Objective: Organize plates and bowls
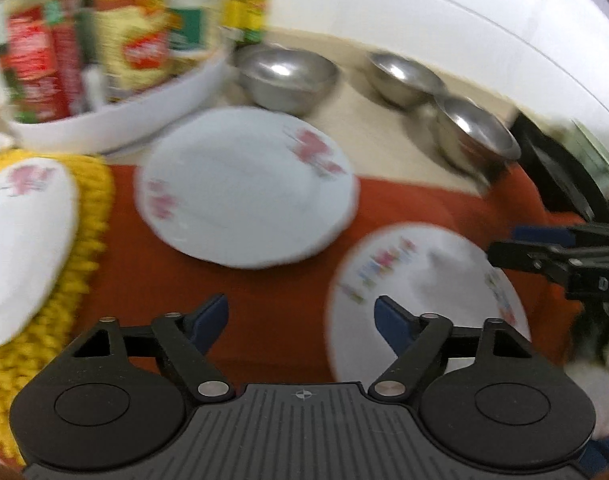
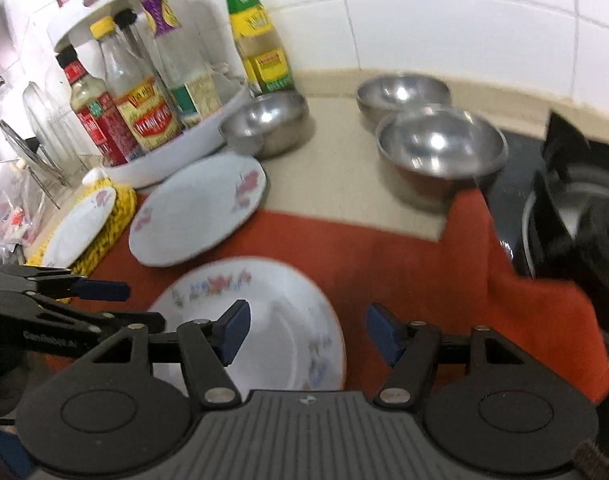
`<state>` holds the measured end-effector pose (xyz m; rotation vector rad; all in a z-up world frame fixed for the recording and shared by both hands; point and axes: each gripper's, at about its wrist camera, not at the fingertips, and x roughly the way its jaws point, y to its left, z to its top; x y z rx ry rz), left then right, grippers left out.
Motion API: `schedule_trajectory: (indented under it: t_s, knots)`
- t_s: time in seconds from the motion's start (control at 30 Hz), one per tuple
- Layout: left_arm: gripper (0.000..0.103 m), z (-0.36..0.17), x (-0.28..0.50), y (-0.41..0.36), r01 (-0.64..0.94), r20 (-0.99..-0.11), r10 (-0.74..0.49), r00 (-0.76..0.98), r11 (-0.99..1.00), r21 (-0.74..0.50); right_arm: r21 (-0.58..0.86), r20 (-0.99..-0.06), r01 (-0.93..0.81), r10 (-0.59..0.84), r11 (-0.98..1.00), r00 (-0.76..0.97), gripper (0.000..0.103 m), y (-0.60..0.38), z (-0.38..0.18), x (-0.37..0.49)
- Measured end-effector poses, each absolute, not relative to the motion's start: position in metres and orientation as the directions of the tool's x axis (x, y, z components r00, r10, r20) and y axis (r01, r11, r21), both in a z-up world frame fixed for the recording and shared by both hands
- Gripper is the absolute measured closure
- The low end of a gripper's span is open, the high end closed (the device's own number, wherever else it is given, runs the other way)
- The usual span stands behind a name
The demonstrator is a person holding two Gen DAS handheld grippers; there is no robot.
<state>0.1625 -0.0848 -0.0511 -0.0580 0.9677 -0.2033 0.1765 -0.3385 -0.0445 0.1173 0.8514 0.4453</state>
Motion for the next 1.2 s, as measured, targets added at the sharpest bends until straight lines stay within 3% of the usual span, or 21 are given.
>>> schedule_trajectory:
  t_s: [0.3,0.67,0.9,0.97,1.03,1.2]
  knots:
    - [0.015,-0.049,0.189,-0.053,-0.019,-0.779,-0.150,0.609,0.979,-0.203,0.295,-0.682,-0.424,0.499,0.856,0.534,0.038,-0.295,-0.043,0.241]
    - [0.017,-0.076,0.230,-0.038,-0.063,-0.805,-0.165,0.570,0.968,-0.243,0.318,-0.728,-0.403,0.493,0.858,0.476,0.038,-0.256,-0.069,0.307]
    - [0.016,-0.079,0.243,-0.041,-0.075,-0.796,-0.112,0.595,0.978,-0.194,0.353,-0.715,-0.452,0.548,0.819,0.435,0.038,-0.246,-0.078,0.319]
    - [0.014,-0.080,0.248,-0.042,-0.071,-0.795,-0.103,0.598,0.981,-0.181,0.358,-0.706,-0.462,0.559,0.811,0.435,0.040,-0.244,-0.079,0.321]
    - [0.013,-0.081,0.250,-0.041,-0.074,-0.790,-0.102,0.605,0.980,-0.184,0.385,-0.699,-0.468,0.582,0.795,0.415,0.048,-0.242,-0.078,0.324]
    - [0.008,-0.083,0.260,-0.044,-0.072,-0.792,-0.098,0.602,0.982,-0.175,0.402,-0.688,-0.479,0.603,0.780,0.404,0.052,-0.238,-0.080,0.329]
